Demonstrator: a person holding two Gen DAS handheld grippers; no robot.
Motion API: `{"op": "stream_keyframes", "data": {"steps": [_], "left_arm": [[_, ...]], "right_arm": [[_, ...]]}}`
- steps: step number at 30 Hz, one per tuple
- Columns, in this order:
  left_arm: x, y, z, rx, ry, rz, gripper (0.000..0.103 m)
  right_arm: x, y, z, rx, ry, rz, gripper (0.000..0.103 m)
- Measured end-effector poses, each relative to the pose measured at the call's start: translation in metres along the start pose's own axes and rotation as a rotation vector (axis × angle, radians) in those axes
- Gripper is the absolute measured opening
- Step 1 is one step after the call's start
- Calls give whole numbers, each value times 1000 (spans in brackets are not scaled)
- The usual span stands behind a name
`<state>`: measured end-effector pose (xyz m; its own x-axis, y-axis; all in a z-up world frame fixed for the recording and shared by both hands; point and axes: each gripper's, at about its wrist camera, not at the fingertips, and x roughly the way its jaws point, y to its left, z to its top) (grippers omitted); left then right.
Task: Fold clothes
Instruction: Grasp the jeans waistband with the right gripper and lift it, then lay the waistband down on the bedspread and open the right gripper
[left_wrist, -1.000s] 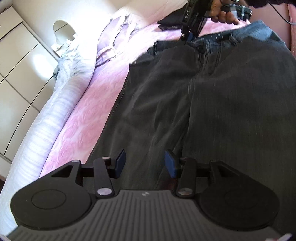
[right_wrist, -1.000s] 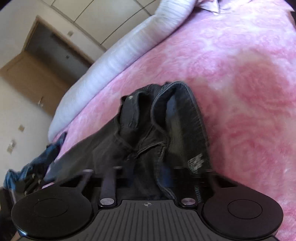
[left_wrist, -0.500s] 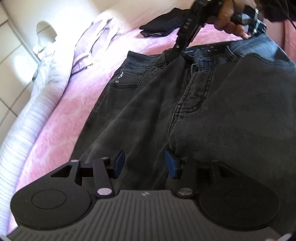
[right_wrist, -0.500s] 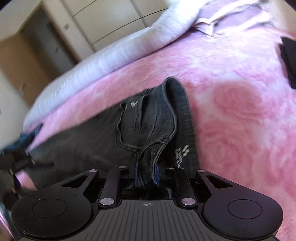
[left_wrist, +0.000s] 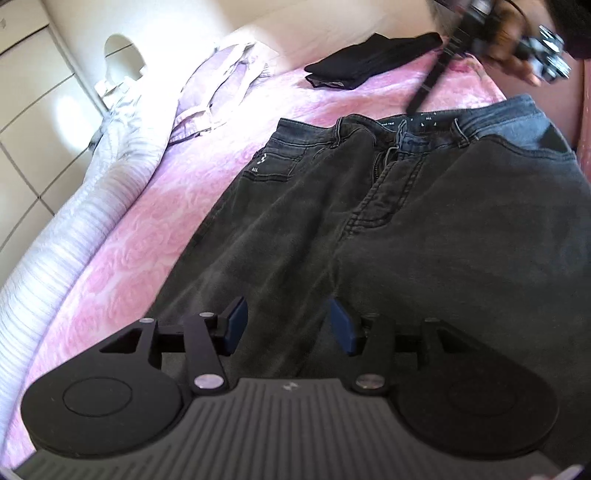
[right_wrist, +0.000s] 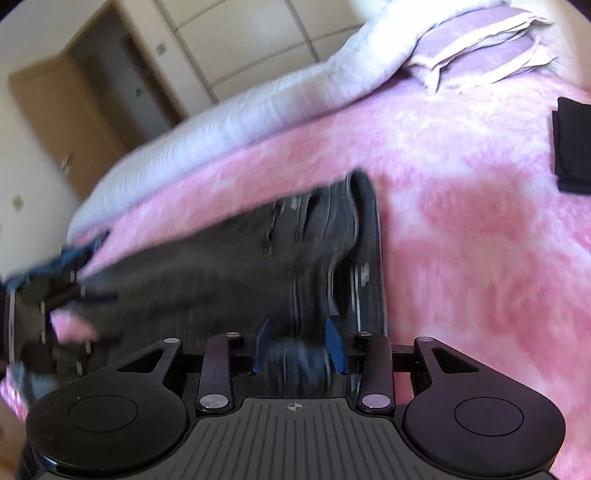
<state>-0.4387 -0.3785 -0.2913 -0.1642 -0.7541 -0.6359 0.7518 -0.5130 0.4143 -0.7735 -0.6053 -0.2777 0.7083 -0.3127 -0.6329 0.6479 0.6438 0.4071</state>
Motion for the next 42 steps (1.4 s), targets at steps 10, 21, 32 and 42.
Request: {"op": "stream_keyframes", "data": {"steps": [10, 21, 32, 42], "left_arm": [[-11, -7, -2, 9, -8, 28, 45], [-18, -18, -7, 40, -41, 32, 47], [-13, -13, -12, -12, -20, 40, 52], [-77, -1, -70, -98, 83, 184, 51]], "right_arm": [[12, 7, -33, 32, 64, -56, 24], [-59, 83, -37, -292, -277, -95, 11], [18, 1, -26, -125, -95, -308, 2], [-49, 58, -58, -153, -205, -293, 30]]}}
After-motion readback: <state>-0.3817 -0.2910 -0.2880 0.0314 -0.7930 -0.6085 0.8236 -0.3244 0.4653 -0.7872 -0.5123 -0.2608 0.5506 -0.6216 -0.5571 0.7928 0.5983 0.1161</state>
